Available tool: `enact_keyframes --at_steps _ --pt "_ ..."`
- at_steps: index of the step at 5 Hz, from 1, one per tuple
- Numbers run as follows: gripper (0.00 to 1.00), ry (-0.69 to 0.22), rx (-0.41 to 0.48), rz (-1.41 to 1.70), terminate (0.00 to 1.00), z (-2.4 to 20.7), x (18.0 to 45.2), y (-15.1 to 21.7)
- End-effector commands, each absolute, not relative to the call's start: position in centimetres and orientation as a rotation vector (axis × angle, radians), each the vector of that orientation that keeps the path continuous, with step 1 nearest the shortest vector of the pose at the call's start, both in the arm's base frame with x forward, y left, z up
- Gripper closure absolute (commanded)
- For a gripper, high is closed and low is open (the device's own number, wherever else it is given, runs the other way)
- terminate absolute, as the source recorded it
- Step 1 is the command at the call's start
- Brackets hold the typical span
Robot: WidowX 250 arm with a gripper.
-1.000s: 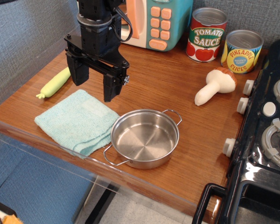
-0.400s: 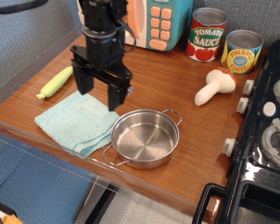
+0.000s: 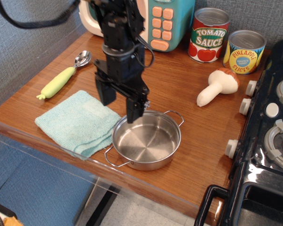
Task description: Move the pot to behind the cloth.
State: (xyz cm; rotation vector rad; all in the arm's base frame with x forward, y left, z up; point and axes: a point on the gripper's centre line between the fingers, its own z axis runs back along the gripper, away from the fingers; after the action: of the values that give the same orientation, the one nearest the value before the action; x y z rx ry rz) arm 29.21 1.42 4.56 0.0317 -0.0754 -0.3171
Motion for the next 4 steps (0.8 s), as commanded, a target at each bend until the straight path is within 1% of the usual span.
enact_keyframes --at_steps 1,2,3,4 --pt "0.00 -0.013 0.055 -0.440 0.00 2.08 31.36 -0.22" --pt "1.00 0.020 0.049 -0.470 0.00 1.25 31.35 -0.71" --pt "1.00 0.028 0.050 -0.482 0.00 1.13 31.35 -0.79" --pt "1.00 0.014 0.043 -0.501 0.00 1.75 30.95 -1.11"
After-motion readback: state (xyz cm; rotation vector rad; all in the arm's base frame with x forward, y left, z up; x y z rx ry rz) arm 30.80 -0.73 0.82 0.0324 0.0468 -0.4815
